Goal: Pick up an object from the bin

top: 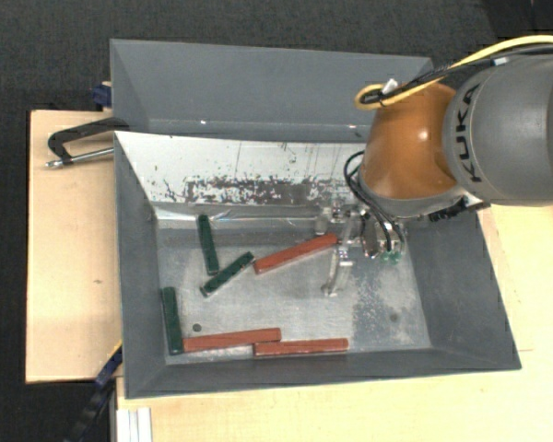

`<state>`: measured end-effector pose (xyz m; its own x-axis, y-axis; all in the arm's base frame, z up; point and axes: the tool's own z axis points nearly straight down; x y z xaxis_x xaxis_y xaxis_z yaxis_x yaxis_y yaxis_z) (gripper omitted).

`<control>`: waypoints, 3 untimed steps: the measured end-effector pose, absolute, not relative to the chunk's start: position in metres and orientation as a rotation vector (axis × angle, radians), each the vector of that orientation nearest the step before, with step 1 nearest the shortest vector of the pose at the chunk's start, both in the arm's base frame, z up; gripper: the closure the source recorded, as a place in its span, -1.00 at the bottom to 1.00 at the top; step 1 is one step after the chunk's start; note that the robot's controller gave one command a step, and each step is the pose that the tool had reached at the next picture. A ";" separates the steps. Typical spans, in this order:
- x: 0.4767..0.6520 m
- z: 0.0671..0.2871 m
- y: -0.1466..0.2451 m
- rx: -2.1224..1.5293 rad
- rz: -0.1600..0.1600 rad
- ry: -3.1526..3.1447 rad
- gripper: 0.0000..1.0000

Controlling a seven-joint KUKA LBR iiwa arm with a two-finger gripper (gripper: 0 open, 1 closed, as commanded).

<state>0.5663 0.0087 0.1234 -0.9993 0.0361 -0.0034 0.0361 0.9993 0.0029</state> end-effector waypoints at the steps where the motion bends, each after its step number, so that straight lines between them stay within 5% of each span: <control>1: 0.585 0.109 0.006 0.014 0.002 3.135 -1.00; 2: 0.596 0.072 0.014 0.219 0.003 3.131 1.00; 3: 0.596 0.071 0.014 0.218 0.002 3.132 1.00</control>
Offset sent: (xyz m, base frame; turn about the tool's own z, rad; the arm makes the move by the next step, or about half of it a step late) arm 0.0286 0.0042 -0.0534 0.1049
